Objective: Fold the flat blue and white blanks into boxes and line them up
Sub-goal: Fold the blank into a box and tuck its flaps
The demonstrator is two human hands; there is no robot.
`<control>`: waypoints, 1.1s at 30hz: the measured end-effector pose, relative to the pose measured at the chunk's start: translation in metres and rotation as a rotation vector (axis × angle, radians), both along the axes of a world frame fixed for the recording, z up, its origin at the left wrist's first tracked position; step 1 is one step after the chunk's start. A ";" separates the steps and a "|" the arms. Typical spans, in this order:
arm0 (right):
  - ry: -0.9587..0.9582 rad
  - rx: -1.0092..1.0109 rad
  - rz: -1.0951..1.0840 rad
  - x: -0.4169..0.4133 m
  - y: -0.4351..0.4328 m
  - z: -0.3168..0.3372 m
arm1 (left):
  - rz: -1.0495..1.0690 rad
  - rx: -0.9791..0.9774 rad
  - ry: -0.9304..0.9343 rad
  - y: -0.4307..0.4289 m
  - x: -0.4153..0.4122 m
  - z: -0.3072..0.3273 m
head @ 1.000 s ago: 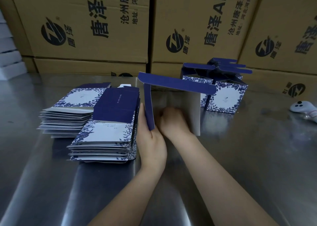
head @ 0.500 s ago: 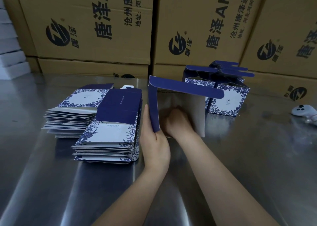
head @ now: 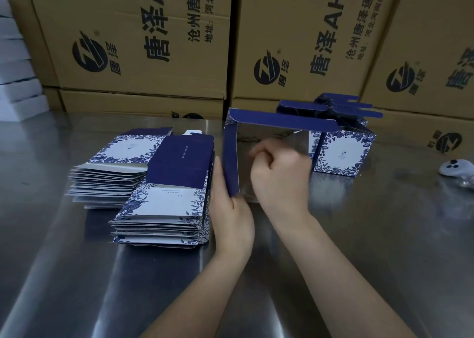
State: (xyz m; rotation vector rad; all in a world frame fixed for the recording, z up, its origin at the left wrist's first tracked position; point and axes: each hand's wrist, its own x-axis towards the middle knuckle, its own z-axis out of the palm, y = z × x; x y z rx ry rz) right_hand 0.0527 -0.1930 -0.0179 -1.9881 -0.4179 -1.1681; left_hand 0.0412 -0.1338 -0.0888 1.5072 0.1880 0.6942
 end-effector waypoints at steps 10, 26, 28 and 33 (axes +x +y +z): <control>-0.236 0.584 0.085 0.002 -0.067 0.030 | 0.008 -0.042 -0.016 0.006 0.000 0.012; 0.710 0.775 0.741 0.049 -0.079 -0.024 | -0.120 0.142 -0.193 0.010 -0.007 0.020; 0.761 0.890 0.721 0.049 -0.079 -0.026 | -0.171 0.118 -0.210 0.014 -0.008 0.023; 0.790 1.045 0.748 0.049 -0.083 -0.033 | -0.321 -0.092 -0.184 0.025 -0.007 0.031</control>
